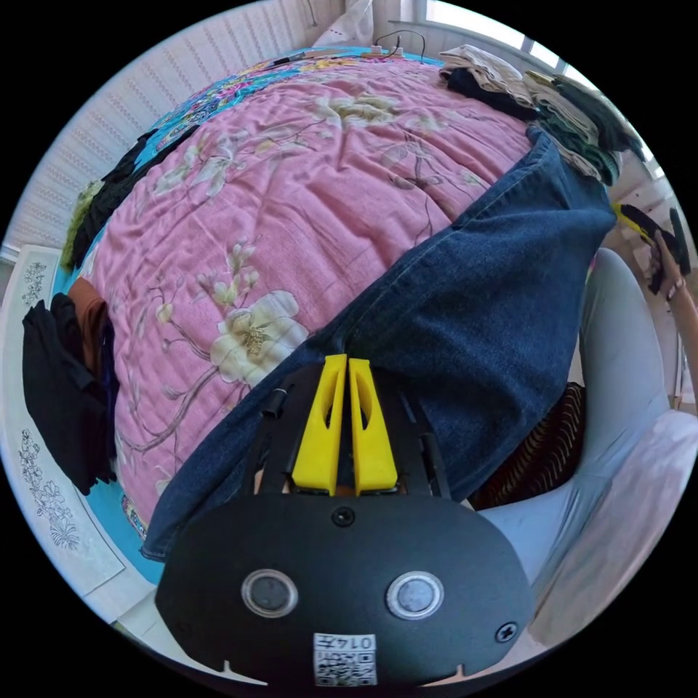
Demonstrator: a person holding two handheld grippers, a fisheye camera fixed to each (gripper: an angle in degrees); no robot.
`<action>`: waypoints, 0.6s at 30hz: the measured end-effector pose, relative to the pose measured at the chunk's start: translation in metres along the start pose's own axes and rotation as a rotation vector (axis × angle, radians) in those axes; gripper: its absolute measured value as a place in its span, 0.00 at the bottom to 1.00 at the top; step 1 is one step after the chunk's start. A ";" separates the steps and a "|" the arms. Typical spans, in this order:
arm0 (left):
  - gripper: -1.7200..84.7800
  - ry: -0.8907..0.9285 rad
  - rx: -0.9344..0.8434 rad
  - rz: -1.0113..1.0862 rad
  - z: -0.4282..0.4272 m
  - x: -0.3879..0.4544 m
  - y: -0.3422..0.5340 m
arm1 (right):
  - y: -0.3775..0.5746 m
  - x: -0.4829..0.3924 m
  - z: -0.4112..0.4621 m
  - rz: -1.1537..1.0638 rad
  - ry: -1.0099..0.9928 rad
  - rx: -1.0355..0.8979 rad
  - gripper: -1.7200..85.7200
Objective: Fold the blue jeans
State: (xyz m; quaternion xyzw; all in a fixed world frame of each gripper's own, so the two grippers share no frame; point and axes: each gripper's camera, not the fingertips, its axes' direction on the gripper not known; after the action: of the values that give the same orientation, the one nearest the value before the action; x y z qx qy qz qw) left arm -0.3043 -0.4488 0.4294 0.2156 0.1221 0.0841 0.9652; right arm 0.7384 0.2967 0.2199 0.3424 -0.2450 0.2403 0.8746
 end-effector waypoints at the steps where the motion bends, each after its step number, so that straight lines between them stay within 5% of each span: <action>1: 0.01 -0.003 -0.002 -0.003 0.000 0.000 -0.001 | -0.004 0.016 -0.002 0.069 -0.026 0.002 0.14; 8: 0.01 -0.074 -0.008 -0.041 0.000 0.007 -0.001 | -0.053 0.095 0.023 0.334 -0.420 -0.128 0.20; 12: 0.01 -0.084 -0.041 -0.039 -0.002 0.005 -0.002 | -0.079 0.099 0.019 0.314 -0.396 -0.193 0.10; 18: 0.01 -0.037 -0.081 -0.049 -0.010 -0.009 0.003 | -0.123 0.046 -0.051 -0.170 -0.430 -0.205 0.05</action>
State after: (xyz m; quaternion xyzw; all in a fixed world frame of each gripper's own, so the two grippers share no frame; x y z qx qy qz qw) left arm -0.3164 -0.4445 0.4237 0.1750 0.1060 0.0613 0.9769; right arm 0.8595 0.2648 0.1553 0.3145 -0.4189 0.0612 0.8496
